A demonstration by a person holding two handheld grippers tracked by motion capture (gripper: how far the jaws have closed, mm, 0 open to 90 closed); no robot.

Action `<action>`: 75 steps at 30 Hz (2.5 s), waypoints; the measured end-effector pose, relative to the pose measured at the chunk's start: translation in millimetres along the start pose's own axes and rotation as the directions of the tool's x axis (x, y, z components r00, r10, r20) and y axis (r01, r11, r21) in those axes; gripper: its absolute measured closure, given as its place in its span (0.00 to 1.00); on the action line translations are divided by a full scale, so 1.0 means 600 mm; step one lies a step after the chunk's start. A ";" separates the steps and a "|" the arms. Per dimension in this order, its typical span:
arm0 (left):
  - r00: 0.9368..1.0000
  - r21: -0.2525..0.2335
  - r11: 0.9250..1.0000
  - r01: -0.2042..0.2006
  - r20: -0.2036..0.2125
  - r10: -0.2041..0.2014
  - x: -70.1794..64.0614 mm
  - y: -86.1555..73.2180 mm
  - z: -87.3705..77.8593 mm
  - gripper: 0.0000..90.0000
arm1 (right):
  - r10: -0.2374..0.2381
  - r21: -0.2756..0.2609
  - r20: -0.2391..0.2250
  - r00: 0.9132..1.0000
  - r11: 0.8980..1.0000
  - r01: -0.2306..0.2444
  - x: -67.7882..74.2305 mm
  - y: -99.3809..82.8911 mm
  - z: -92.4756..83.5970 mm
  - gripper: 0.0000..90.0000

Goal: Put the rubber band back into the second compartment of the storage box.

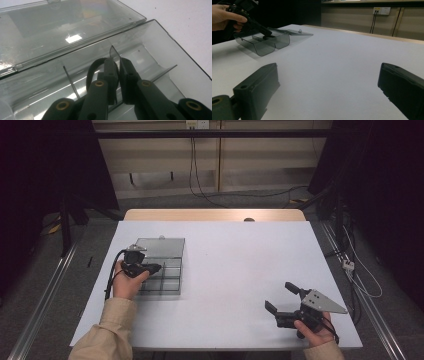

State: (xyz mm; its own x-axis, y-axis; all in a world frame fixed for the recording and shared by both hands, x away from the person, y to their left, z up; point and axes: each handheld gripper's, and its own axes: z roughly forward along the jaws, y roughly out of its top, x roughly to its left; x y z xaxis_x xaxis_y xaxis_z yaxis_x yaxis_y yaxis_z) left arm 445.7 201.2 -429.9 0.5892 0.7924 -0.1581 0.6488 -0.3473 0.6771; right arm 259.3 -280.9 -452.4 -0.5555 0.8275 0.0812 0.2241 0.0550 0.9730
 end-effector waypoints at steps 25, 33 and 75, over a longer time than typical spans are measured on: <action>1.000 -0.064 0.998 0.026 0.017 -0.025 -0.008 0.001 -0.023 0.63 | 0.004 -0.005 -0.005 1.000 1.000 -0.004 0.000 0.002 0.004 0.03; 0.996 -0.112 0.994 0.011 0.091 -0.001 -0.031 -0.013 -0.054 0.42 | 0.002 -0.003 -0.003 1.000 1.000 -0.002 0.000 0.001 0.002 0.03; 0.977 -0.153 0.981 -0.117 0.157 0.141 -0.075 -0.068 -0.082 0.18 | 0.002 0.009 -0.013 1.000 1.000 -0.002 0.003 -0.001 0.005 0.03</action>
State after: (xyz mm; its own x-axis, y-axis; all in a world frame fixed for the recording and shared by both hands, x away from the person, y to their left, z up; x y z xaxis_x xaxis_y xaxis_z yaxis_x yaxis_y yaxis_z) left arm 368.8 204.5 -415.1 0.7431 0.6469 -0.1714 0.4936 -0.3569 0.7931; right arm 260.6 -277.8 -453.4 -0.5656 0.8202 0.0859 0.2326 0.0587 0.9708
